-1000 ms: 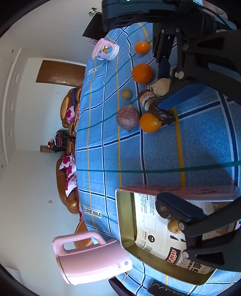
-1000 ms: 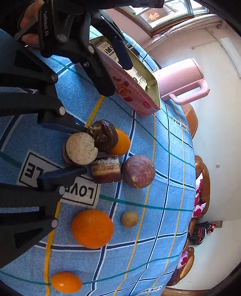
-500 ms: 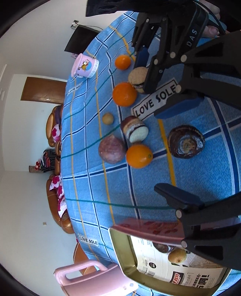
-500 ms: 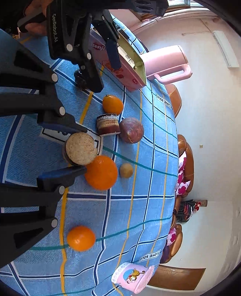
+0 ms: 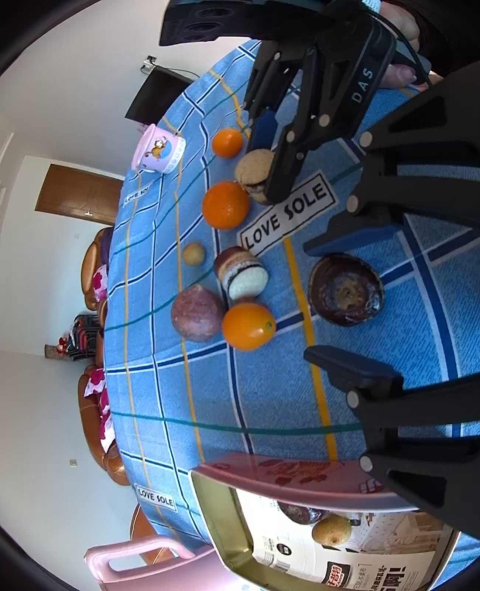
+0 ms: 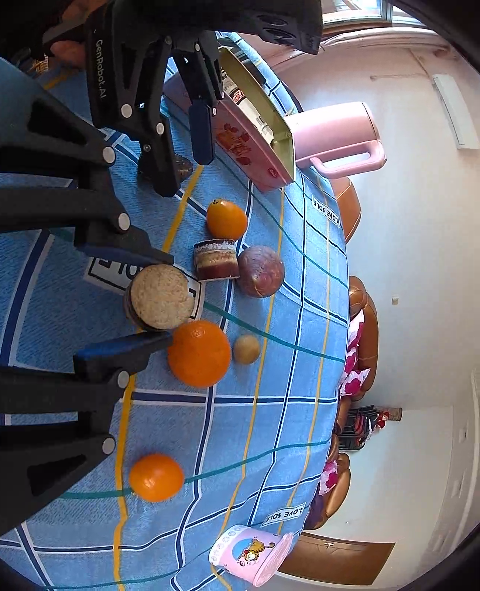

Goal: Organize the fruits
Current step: 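Grasp white-topped round cake with right tool while left tool grasps dark brown fruit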

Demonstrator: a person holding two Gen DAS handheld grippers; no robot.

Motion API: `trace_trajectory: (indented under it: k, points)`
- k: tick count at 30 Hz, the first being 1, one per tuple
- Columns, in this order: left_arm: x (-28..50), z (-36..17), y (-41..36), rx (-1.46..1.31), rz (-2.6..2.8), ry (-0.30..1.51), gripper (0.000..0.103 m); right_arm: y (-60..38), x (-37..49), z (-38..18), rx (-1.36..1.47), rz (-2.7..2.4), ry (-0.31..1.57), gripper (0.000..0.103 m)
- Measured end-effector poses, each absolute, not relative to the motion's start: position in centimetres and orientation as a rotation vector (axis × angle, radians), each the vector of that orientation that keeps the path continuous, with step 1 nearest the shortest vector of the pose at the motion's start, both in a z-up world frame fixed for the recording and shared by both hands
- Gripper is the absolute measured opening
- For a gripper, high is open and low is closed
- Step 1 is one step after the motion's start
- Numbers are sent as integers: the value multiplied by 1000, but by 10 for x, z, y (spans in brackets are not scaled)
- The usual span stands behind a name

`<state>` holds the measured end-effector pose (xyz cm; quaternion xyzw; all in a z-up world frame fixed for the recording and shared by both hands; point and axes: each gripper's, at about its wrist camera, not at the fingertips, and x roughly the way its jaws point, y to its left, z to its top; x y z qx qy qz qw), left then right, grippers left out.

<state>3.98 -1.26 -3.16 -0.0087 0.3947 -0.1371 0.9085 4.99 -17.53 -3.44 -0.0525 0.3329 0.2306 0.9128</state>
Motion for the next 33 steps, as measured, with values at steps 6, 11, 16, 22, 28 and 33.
trace_trajectory:
  k: [6, 11, 16, 22, 28, 33]
  points:
    - [36, -32, -18, 6, -314, 813, 40, -174, 50, -35, -111, 473, 687, 37]
    - [39, -32, -17, -4, -310, 820, 40, -173, 49, -35, -113, 474, 685, 37]
    - [44, -33, -16, 2, -252, 825, 43, -173, 48, -34, -118, 479, 676, 37]
    - [48, -37, -18, 8, -265, 850, 40, -173, 45, -34, -123, 483, 668, 37]
    - [46, -34, -13, -4, -245, 817, 39, -173, 43, -33, -126, 485, 655, 37]
    - [41, -30, -14, 10, -216, 768, 39, -171, 38, -31, -139, 495, 632, 37]
